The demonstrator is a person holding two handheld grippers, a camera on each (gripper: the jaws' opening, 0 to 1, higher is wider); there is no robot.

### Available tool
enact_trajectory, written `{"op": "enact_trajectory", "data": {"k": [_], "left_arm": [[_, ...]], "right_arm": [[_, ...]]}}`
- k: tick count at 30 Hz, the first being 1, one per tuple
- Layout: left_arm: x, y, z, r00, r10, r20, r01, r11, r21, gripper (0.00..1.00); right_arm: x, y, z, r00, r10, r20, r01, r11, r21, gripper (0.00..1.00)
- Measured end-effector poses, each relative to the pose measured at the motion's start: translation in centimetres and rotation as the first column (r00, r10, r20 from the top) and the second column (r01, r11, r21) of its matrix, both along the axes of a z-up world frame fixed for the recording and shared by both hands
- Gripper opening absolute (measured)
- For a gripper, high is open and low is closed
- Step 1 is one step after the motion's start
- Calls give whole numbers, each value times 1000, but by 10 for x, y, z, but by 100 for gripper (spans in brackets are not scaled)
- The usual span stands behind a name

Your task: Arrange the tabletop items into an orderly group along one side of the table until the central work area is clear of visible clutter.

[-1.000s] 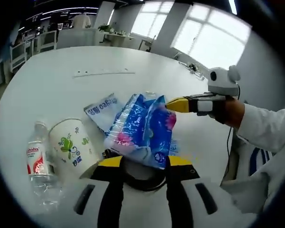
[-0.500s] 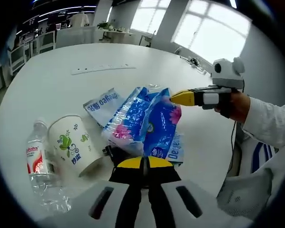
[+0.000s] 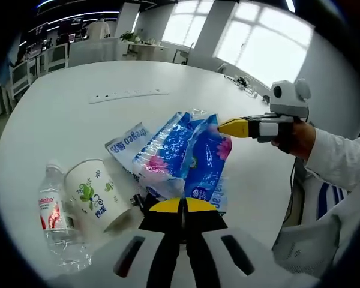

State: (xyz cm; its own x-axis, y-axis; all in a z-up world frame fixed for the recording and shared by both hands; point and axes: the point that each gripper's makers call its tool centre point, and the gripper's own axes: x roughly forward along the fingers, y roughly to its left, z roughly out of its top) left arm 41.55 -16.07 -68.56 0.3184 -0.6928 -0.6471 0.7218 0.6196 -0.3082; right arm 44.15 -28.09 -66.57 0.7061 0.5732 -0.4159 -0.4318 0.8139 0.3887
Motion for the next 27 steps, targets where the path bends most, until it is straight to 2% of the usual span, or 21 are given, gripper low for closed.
{"op": "enact_trajectory", "data": {"k": [15,23,27], "left_arm": [[5,-7,28,999,-35,33,36,999,-36,0],[10,-11,50,993,-73,90,76,997,-27,0],[12,-19,64,991,-96,97,100,994,-34,0]], "right_arm": [[-4,-6,29,998,-29,53,29,1000,-1,0],[-7,-9,47,995,-34,96,35,999,-6,0],[-7,-16,58,992,-46,116,48,999,-16,0]]}}
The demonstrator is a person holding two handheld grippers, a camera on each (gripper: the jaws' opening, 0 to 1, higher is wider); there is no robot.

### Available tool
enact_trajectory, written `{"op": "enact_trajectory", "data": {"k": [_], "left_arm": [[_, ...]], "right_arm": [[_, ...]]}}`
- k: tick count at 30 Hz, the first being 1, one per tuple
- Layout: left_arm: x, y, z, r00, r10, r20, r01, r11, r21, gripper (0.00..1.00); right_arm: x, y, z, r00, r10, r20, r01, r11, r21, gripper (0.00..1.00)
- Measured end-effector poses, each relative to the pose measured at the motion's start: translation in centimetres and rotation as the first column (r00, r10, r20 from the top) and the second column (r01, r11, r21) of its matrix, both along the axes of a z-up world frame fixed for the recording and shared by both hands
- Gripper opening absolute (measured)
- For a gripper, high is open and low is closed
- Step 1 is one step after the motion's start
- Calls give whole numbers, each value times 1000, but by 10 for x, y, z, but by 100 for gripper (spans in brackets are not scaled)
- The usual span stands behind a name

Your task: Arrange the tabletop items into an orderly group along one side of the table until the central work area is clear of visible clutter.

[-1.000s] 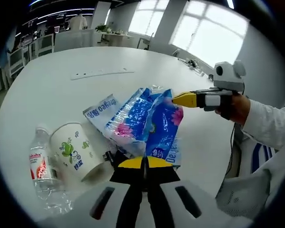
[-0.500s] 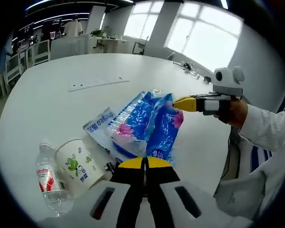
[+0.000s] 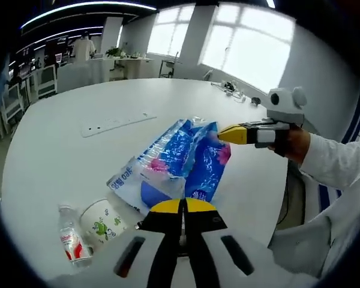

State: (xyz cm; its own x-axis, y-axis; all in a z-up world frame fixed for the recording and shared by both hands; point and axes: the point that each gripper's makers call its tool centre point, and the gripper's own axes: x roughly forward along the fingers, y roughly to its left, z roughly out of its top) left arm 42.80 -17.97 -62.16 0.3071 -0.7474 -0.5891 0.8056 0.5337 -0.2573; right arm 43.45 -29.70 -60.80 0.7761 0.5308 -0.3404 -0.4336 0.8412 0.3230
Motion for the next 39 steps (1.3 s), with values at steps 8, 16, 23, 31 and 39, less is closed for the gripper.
{"op": "enact_trajectory", "data": {"k": [8,16,23,31,39], "left_arm": [[12,-24,36,997,-60,43,61,998,-24,0],[20,-54,61,989,-122,86,125,992,-30,0],[25,-77,71,983,-154,102,159,987,-36,0],[32,-108,73,978,-177,114,182,983,-37,0],[37,-139,59,976,-193,98,198,979,-39,0]], "right_arm": [[3,-25,32,997,-48,64,49,999,0,0],[2,-54,53,991,-90,100,93,995,-23,0],[1,-76,68,985,-121,127,127,991,-44,0],[0,-105,73,977,-165,132,175,982,-70,0],[1,-135,65,972,-202,121,214,972,-98,0]]}}
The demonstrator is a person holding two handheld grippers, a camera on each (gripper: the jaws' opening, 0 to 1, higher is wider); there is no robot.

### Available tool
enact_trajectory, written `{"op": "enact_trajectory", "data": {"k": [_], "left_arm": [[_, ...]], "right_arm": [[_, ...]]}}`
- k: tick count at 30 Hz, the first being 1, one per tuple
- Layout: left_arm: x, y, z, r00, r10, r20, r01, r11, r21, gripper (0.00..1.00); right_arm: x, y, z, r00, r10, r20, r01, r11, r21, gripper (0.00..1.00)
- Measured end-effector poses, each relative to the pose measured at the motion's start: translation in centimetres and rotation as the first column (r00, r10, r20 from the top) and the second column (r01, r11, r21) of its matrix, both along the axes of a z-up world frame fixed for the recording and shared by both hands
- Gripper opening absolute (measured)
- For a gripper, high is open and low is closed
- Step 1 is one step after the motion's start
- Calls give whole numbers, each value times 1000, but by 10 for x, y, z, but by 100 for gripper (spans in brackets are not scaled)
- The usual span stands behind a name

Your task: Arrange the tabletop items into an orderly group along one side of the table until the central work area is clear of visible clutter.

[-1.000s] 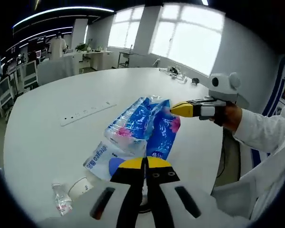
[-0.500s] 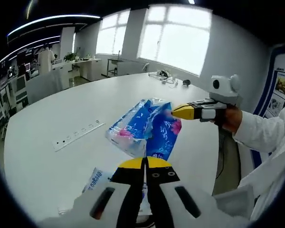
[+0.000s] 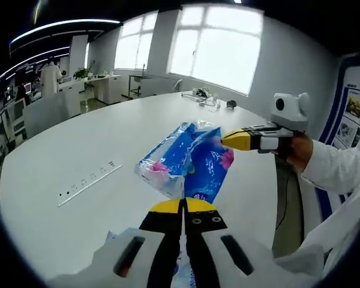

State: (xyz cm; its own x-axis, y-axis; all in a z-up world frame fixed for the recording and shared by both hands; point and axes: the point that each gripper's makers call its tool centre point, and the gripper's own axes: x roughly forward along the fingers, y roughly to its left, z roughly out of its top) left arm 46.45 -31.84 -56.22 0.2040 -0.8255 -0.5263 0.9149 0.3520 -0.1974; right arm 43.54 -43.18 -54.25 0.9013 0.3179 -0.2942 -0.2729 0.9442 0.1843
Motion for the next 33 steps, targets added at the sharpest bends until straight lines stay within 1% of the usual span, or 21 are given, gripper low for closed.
{"op": "enact_trajectory", "data": {"k": [4,10,13,16,17,19,20,21,22,23,25,27,28,30,33], "left_arm": [[4,-14,-15,1000,5,-22,-5,1000,6,0],[10,-33,-43,999,13,-50,-11,1000,28,0],[14,-41,-58,998,14,-69,-12,999,41,0],[18,-46,-73,997,18,-77,-13,998,60,0],[20,-48,-80,995,26,-92,-20,998,65,0],[24,-52,-88,995,32,-95,-25,997,71,0],[26,-54,-96,994,34,-100,-26,996,83,0],[25,-55,-101,994,32,-107,-22,996,92,0],[26,-56,-105,994,31,-108,-21,995,96,0],[28,-57,-109,993,35,-109,-24,995,100,0],[30,-59,-119,990,50,-132,-36,993,110,0],[32,-62,-129,990,49,-130,-33,991,126,0],[32,-64,-136,989,49,-138,-31,991,134,0],[35,-67,-141,988,63,-139,-44,990,137,0],[38,-71,-150,988,64,-138,-44,989,143,0]], "right_arm": [[1,-12,-13,1000,-14,-23,14,1000,-11,0],[6,-29,-41,997,-32,-70,31,999,-18,0],[10,-39,-58,994,-40,-101,39,999,-16,0],[14,-44,-72,992,-46,-120,47,999,6,0],[16,-46,-79,990,-49,-129,51,999,7,0],[18,-49,-92,988,-51,-147,53,999,8,0],[19,-49,-94,987,-51,-150,53,999,9,0],[20,-51,-104,985,-54,-163,57,998,16,0],[20,-52,-107,984,-55,-167,58,998,16,0],[21,-53,-114,982,-56,-180,60,998,18,0],[22,-56,-123,980,-60,-190,65,998,24,0],[23,-59,-133,977,-63,-205,71,997,31,0],[24,-60,-139,974,-67,-215,76,996,35,0],[26,-63,-147,972,-70,-226,81,996,40,0],[29,-67,-154,969,-78,-236,90,995,40,0]]}}
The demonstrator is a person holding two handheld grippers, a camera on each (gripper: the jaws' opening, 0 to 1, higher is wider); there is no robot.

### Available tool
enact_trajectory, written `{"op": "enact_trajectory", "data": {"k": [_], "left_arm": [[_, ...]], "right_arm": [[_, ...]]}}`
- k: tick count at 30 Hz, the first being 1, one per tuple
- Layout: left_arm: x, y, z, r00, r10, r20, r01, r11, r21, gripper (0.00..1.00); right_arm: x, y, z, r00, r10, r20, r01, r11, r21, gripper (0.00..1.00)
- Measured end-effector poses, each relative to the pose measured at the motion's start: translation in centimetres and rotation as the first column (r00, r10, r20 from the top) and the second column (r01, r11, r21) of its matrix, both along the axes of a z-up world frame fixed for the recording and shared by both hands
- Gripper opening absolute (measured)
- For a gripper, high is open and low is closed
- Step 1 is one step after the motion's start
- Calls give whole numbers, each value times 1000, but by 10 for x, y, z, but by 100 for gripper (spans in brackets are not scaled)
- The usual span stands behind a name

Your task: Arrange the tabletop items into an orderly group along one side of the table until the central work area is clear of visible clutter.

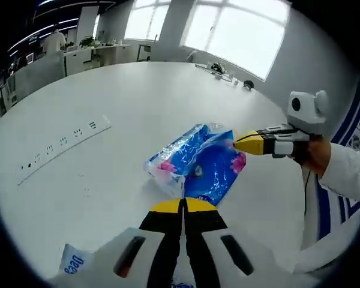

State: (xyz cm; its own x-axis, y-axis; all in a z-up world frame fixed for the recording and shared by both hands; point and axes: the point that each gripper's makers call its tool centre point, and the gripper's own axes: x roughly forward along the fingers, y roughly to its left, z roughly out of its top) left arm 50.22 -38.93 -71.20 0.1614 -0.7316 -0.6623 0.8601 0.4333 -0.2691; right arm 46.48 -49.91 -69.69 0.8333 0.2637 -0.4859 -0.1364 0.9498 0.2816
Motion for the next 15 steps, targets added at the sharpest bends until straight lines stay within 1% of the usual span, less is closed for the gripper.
{"op": "enact_trajectory", "data": {"k": [2,4,10,15], "left_arm": [[0,-1,-8,1000,-4,-6,4,1000,13,0],[2,-1,-12,1000,3,-11,-3,1000,13,0],[6,-1,-22,1000,17,-8,-17,1000,23,0],[6,-3,-23,1000,22,-4,-22,1000,20,0]], "right_arm": [[2,-1,-4,1000,-4,-5,4,1000,9,0],[4,-3,-9,1000,-6,-13,6,1000,7,0],[5,-3,-19,1000,-8,-23,8,1000,12,0],[5,-5,-24,999,-14,-31,14,1000,6,0]]}}
